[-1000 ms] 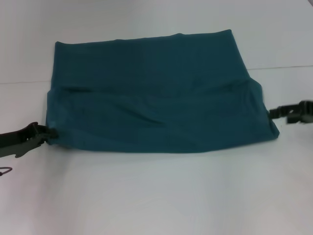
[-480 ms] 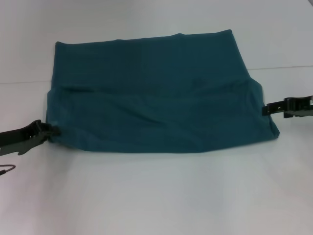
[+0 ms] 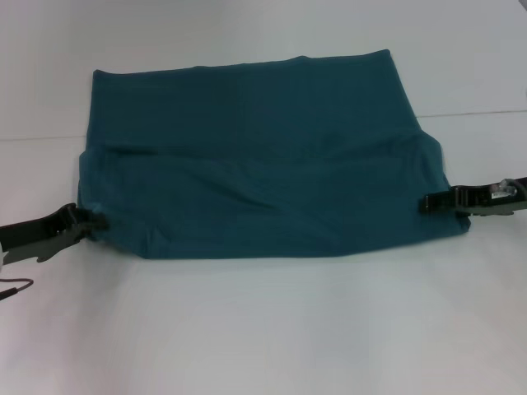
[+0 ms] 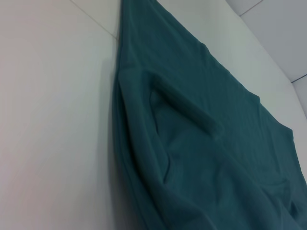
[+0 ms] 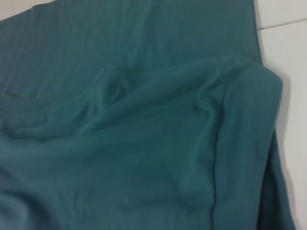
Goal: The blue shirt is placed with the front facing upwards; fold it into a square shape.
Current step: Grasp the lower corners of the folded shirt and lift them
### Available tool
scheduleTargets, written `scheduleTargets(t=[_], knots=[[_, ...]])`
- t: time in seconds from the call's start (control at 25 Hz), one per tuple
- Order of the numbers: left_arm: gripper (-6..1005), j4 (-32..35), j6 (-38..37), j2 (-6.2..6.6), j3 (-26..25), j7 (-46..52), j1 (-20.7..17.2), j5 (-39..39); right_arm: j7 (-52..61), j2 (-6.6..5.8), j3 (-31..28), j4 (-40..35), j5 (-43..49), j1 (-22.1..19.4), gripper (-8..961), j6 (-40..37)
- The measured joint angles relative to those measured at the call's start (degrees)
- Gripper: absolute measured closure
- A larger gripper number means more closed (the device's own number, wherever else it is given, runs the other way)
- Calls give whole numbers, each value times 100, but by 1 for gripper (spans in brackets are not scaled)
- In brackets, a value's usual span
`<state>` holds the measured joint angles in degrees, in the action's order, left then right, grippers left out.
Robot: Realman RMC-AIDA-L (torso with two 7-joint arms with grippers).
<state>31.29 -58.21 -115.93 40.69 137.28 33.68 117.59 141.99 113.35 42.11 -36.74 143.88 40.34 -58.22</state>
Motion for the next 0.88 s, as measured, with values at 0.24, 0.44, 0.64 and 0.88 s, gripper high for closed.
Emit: scheduleTargets(t=[0.24,0.44,0.64,0.88], knots=[[898,0,45,-31,0,-8,-1,0,-101,53,0,210,0,135,146,45],[898,0,48,-35,0,-16,-1,0,-63,22,-46,216,-30,174,146,-180],[898,0,47,-36,0,-17,2,-6,-62,8,-45,55,-142,123,259,-422],[897,0,47,-35,0,-17,6,-7,-59,-9,-35,50,-109,127,572,-438]])
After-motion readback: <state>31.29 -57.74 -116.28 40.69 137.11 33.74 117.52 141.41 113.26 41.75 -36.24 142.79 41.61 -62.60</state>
